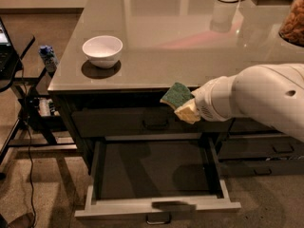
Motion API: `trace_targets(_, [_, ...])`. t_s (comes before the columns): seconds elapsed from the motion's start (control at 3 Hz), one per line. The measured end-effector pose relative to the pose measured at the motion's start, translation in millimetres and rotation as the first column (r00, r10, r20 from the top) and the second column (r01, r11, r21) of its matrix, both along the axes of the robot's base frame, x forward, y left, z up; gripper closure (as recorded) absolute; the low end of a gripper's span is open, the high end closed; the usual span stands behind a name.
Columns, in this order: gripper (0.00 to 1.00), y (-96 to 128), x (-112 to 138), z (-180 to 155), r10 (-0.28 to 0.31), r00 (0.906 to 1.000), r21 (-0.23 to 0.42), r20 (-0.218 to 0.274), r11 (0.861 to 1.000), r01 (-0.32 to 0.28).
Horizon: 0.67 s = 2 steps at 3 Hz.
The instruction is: Pick sponge from middle drawer and place on counter
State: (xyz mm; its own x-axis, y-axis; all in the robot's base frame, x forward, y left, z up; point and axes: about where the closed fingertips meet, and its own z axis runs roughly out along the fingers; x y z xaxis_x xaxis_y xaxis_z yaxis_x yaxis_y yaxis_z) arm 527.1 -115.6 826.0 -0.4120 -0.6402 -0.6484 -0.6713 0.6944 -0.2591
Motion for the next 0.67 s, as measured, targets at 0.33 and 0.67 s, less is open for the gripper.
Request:
trace_targets(0.33, [1.0, 1, 11, 1, -0.012, 0.9999, 0.02, 0.001, 1.0, 0.012])
trace_targets(0.67, [1.0, 1, 36, 10, -0.012, 0.9998, 0.039, 0.015, 0.999, 0.011])
